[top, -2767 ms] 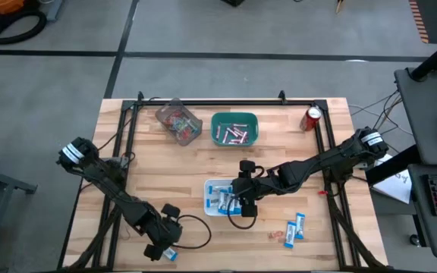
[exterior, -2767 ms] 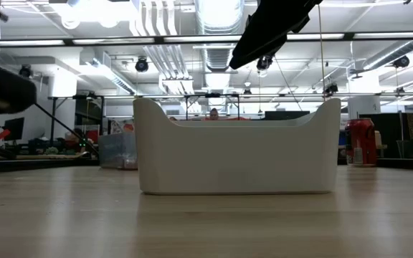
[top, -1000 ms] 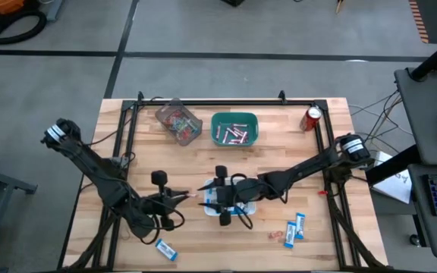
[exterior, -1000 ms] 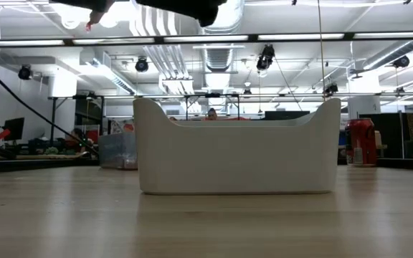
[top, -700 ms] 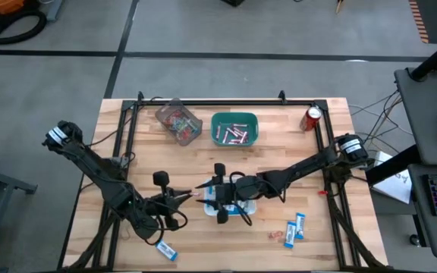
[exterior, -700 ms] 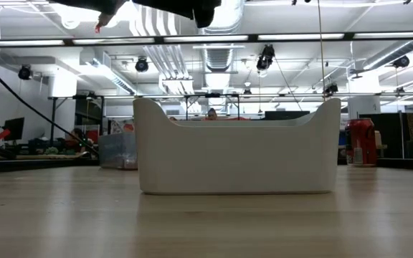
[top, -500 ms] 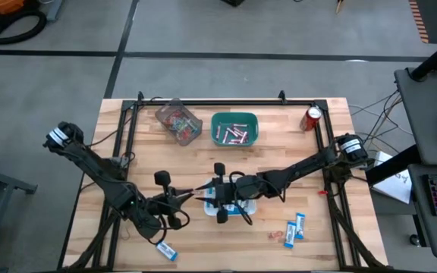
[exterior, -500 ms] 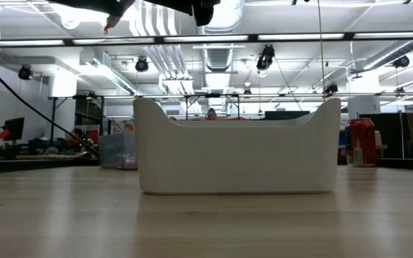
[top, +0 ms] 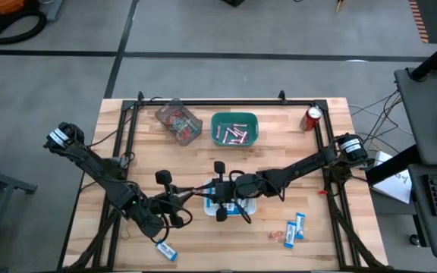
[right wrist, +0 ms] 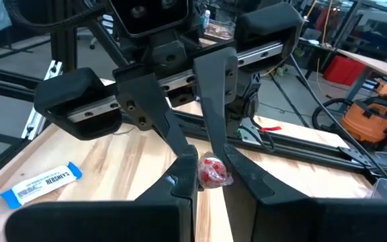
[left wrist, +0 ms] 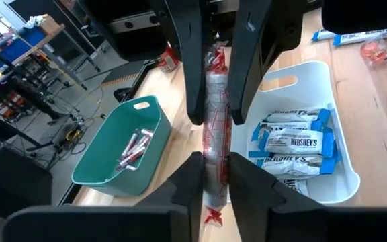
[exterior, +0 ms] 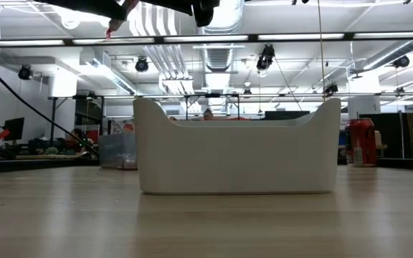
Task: Sort candy
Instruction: Put the white candy into the green bin, then put the white chocolate bar into the white bin
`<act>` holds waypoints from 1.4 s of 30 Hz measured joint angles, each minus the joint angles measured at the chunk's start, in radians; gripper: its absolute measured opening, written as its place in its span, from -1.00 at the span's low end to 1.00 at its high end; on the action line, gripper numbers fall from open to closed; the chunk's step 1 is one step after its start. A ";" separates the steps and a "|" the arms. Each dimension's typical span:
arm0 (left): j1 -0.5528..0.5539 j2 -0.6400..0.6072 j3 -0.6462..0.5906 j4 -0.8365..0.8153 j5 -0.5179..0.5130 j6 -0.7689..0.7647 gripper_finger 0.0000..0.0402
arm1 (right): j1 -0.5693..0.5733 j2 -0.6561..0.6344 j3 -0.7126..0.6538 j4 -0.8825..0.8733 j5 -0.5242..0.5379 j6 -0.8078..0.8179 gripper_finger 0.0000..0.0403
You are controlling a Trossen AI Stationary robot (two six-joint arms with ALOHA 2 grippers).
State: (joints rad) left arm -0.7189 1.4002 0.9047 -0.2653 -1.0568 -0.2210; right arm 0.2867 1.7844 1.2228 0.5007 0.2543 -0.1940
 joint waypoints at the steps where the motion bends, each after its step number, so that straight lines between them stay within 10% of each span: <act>1: 0.000 0.000 0.000 0.000 0.000 -0.002 -0.73 | 0.000 0.000 0.000 0.000 0.000 0.000 -0.82; 11: 0.002 -0.008 0.000 -0.057 -0.008 -0.019 -0.40 | -0.046 -0.024 0.000 -0.105 0.015 0.034 -0.82; 20: 0.003 -0.042 0.000 -0.250 -0.015 -0.218 -0.37 | -0.256 -0.109 0.000 -0.503 0.298 0.134 -0.80; 30: 0.010 -0.041 -0.001 -0.278 -0.011 -0.264 -0.37 | -0.596 -0.046 -0.002 -0.641 -0.054 0.412 -0.73; 42: 0.010 -0.041 -0.002 -0.283 -0.010 -0.261 -0.37 | -0.620 -0.042 -0.002 -0.646 -0.081 0.435 -0.14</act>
State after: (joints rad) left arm -0.7088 1.3594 0.9031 -0.5480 -1.0672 -0.4820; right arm -0.3338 1.7425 1.2205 -0.1451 0.1733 0.2415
